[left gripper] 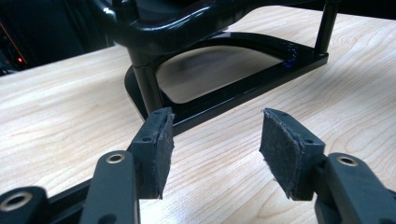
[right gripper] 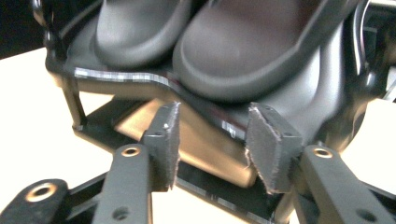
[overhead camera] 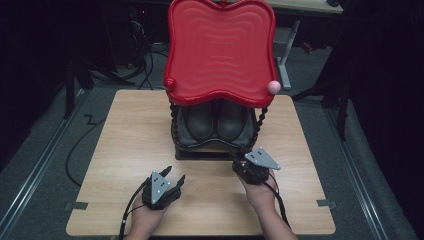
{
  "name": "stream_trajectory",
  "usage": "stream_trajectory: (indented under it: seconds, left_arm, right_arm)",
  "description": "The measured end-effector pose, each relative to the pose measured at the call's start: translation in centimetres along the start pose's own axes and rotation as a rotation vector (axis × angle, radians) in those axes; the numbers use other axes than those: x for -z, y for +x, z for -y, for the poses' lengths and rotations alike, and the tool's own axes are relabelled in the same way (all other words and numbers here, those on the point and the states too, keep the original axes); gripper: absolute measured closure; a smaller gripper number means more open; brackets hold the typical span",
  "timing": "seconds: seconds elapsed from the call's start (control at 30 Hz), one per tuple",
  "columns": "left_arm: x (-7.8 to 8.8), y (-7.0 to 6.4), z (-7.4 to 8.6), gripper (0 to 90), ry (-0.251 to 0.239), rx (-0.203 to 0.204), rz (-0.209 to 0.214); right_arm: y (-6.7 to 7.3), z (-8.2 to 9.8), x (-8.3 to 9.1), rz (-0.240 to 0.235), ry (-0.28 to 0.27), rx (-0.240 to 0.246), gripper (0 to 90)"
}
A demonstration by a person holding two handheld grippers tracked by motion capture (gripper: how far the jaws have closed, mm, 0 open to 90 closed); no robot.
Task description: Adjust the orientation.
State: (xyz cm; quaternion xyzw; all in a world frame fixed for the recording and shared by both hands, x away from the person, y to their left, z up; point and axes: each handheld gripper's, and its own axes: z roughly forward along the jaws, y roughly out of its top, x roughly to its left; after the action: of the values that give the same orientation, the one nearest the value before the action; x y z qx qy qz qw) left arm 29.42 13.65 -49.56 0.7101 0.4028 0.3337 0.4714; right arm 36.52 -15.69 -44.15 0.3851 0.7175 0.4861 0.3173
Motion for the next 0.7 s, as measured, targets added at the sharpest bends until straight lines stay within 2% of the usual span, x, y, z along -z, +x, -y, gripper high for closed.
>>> stream_trajectory:
  seconds: [0.13, 0.17, 0.2, 0.23, 0.33, 0.4, 0.47, 0.5, 0.53, 0.57, 0.6, 0.63, 0.7]
  left_arm:
    - [-0.2, 0.3, 0.2, 43.5, 0.014, 0.018, 0.008]
    - [-0.2, 0.1, 0.2, 43.2, 0.014, 0.046, 0.017]
    - [-0.2, 0.2, 0.2, 43.0, 0.015, 0.053, 0.018]
    - [0.0, 0.4, 0.1, 42.4, 0.022, 0.046, 0.016]
    - [0.5, 0.8, -0.1, 41.6, 0.021, 0.04, 0.017]
    - [1.2, 1.1, 0.0, 41.1, 0.019, 0.045, 0.013]
    - [2.4, 2.0, 0.5, 40.8, 0.018, 0.079, 0.005]
    - [2.4, 2.0, 0.5, 40.7, 0.018, 0.079, 0.005]
    - [2.8, 2.3, 0.7, 40.7, 0.014, 0.1, -0.001]
    - [3.2, 2.8, 0.9, 40.6, 0.019, 0.104, -0.009]
    - [3.6, 3.1, 1.2, 40.0, 0.01, 0.144, -0.011]
    - [4.5, 4.4, 1.5, 39.7, 0.061, 0.041, -0.049]
    - [4.8, 4.8, 1.7, 39.3, 0.066, 0.035, -0.06]
  right_arm:
    - [-0.4, 1.3, 0.5, -0.009, 0.027, -0.006, 47.9]
    - [-0.6, 1.9, 0.7, -0.017, 0.039, -0.013, 46.0]
    - [-0.8, 2.3, 0.9, -0.024, 0.052, -0.018, 44.1]
    - [-1.2, 3.2, 1.4, -0.031, 0.071, -0.024, 40.4]
    - [-1.7, 4.1, 2.1, -0.034, 0.084, -0.034, 36.0]
    - [-2.7, 4.9, 3.0, -0.044, 0.1, -0.064, 29.0]
    - [-3.4, 5.4, 3.6, -0.016, 0.117, -0.085, 27.4]
    - [-3.4, 5.4, 3.6, -0.016, 0.117, -0.085, 27.4]
    - [-3.6, 5.6, 3.8, -0.006, 0.122, -0.092, 26.5]
    - [-3.9, 5.8, 4.1, 0.002, 0.13, -0.093, 24.9]
    - [-4.4, 6.3, 4.9, 0.012, 0.127, -0.09, 22.6]
    - [-4.6, 6.4, 5.2, 0.015, 0.125, -0.089, 21.5]
    - [-4.8, 6.5, 5.6, 0.023, 0.123, -0.088, 21.0]
